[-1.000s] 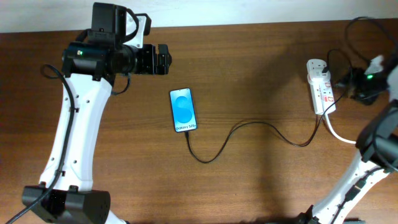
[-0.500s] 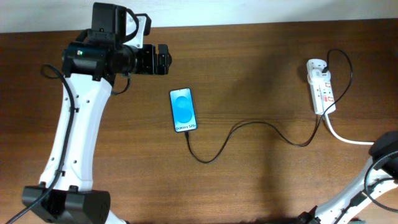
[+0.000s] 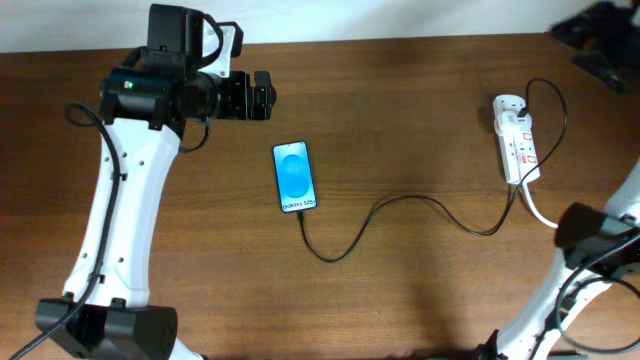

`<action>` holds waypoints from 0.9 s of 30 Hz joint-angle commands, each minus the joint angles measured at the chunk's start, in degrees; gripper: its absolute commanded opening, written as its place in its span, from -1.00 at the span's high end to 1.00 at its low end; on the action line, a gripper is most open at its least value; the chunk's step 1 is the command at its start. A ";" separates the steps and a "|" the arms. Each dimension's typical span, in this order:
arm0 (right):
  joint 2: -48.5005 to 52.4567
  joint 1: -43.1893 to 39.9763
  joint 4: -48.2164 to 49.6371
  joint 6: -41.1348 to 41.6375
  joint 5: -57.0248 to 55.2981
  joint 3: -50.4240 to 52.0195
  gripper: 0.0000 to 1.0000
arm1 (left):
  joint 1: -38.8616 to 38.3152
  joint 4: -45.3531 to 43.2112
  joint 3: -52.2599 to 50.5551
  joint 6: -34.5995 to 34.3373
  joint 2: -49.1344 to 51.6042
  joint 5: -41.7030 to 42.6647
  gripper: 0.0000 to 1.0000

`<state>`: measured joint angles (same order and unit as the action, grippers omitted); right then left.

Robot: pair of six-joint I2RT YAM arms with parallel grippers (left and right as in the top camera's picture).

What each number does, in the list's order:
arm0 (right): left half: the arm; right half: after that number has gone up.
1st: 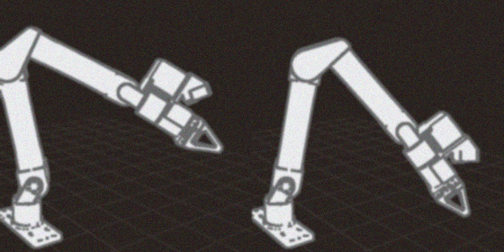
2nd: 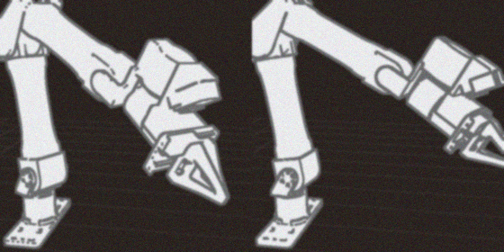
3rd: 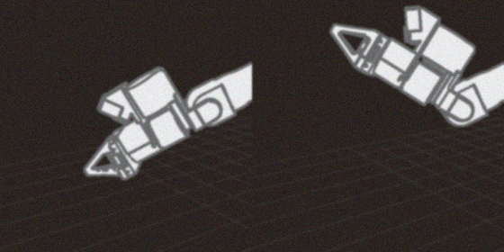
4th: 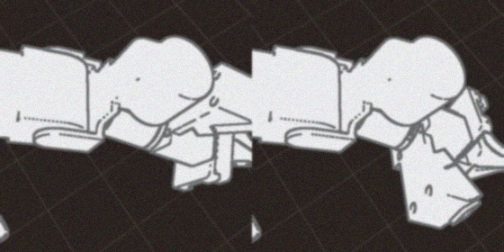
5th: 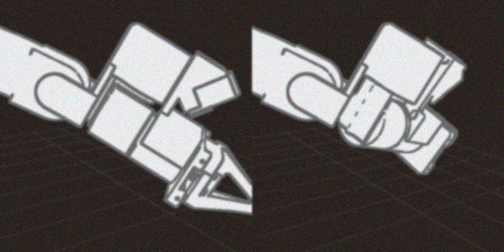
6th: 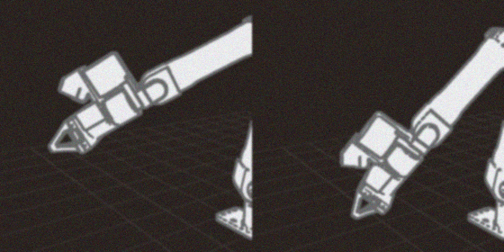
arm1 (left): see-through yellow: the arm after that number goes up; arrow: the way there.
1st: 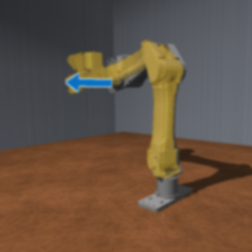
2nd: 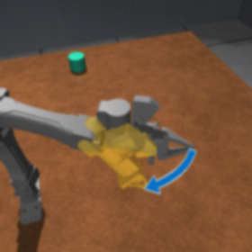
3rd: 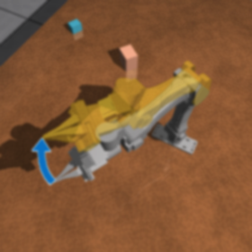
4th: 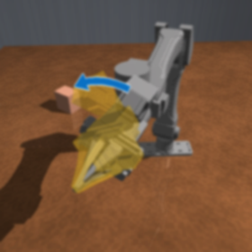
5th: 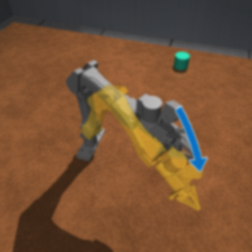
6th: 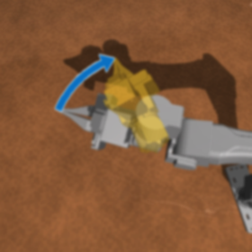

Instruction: Plug charger to phone and switch on socket

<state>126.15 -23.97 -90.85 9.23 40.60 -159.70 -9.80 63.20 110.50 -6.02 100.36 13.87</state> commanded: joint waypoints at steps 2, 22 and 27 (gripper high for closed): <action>-5.40 8.52 -0.37 -1.73 -4.44 -1.53 -0.68 | 0.20 -0.07 0.66 0.31 -0.85 -0.20 -0.98; -7.72 27.87 -1.88 -6.91 -19.28 -1.44 -0.97 | 0.20 -0.07 0.66 0.31 -0.85 -0.20 -0.98; -7.72 27.71 -1.79 -6.93 -19.93 -1.46 -0.97 | 0.20 -0.09 0.66 0.31 -0.85 -0.20 -0.98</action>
<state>120.42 3.86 -92.62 2.83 22.15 -160.35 -9.80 63.18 110.50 -6.02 100.36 13.87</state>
